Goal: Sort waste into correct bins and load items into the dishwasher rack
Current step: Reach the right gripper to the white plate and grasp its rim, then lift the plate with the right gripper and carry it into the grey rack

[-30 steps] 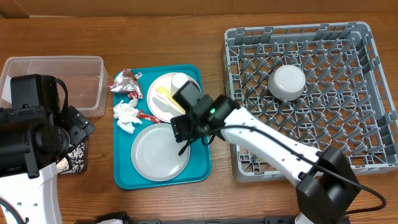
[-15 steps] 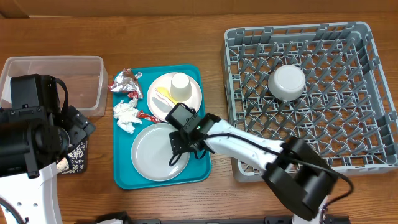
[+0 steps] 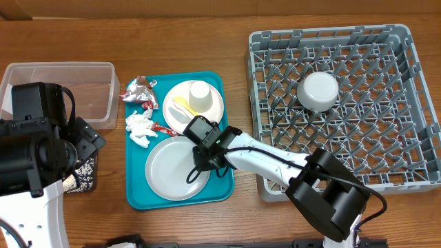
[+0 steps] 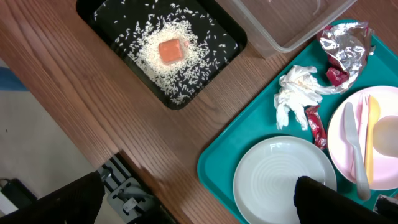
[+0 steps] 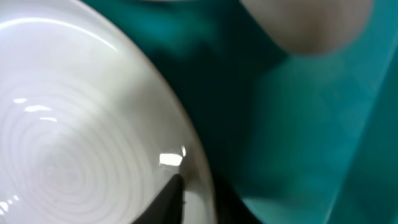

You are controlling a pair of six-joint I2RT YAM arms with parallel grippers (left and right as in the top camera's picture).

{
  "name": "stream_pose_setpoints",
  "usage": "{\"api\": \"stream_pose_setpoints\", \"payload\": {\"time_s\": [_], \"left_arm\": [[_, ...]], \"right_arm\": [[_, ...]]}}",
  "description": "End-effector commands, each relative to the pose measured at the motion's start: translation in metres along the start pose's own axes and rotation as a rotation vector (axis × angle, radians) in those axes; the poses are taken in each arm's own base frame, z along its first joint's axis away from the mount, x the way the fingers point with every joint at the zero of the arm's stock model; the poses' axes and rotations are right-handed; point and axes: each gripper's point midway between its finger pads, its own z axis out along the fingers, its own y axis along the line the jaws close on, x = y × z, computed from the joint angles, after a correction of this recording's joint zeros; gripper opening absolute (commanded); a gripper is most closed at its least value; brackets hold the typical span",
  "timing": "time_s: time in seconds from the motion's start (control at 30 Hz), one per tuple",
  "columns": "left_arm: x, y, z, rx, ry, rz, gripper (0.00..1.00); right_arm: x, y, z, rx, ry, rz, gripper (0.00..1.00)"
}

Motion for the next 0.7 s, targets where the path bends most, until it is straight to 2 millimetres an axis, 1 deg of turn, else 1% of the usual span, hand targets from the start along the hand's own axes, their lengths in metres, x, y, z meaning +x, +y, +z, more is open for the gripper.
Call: {"api": "stream_pose_setpoints", "payload": {"time_s": [0.0, 0.07, 0.2, 0.37, 0.47, 0.6, 0.63, 0.67], "left_arm": [[-0.001, 0.002, 0.0, -0.008, -0.003, -0.008, 1.0], [-0.001, 0.002, 0.0, -0.008, -0.003, -0.008, 1.0], [-0.001, 0.002, 0.0, -0.008, -0.003, -0.009, 1.0], [-0.001, 0.002, 0.0, -0.008, -0.003, -0.012, 1.0], [-0.001, 0.002, 0.0, -0.008, -0.003, -0.012, 1.0], [-0.001, 0.002, 0.0, -0.007, -0.003, -0.012, 1.0], [-0.001, 0.002, 0.0, -0.007, -0.003, -0.012, 1.0], [0.0, 0.001, 0.0, -0.003, 0.0, -0.012, 1.0]], "right_arm": [[-0.008, 0.004, -0.004, 0.006, -0.008, 0.002, 0.1], [-0.012, 0.006, -0.011, 0.01, -0.012, 0.004, 0.04], [-0.022, 0.01, -0.027, 0.018, -0.024, 0.008, 0.04], [-0.026, 0.022, -0.059, -0.008, -0.014, 0.0, 0.04], [-0.029, 0.027, -0.088, -0.016, -0.027, -0.02, 0.04], [-0.041, 0.028, -0.134, -0.034, -0.103, -0.016, 0.04], [-0.045, 0.028, -0.146, -0.047, -0.123, -0.009, 0.04], [-0.051, 0.024, -0.169, -0.069, -0.162, 0.003, 0.04]]}}
